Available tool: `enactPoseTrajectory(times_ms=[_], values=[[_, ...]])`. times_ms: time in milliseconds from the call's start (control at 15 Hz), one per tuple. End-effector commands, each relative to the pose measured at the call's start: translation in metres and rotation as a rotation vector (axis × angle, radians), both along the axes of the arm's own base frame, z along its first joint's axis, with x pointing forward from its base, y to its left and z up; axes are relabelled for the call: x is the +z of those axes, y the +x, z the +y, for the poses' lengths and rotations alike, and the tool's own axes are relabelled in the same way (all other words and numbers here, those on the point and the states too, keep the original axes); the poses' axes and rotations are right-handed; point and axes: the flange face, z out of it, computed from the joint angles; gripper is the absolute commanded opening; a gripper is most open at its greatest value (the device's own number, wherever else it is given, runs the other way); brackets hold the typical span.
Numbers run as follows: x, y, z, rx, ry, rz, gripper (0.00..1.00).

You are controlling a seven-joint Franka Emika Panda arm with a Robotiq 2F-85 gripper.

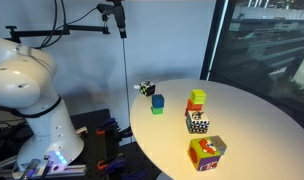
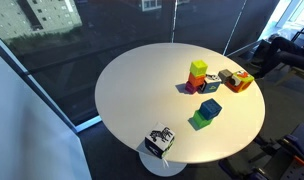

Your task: Take the yellow block off of the orange block

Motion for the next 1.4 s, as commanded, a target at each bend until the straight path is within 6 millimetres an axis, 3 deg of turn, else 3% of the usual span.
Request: enactPoseTrajectory(times_ms=[0,600,1000,1333], values=[[0.004,0.028,0.0,-0.045,-0.008,-0.021,1.0],[-0.013,0.105,0.005,-0.098,-0.048,-0.019,1.0],[-0.026,0.153,-0.011,-0.126,-0.092,0.054,1.0],[-0.047,0.185,-0.025,-0.117,-0.121,0.119,1.0]])
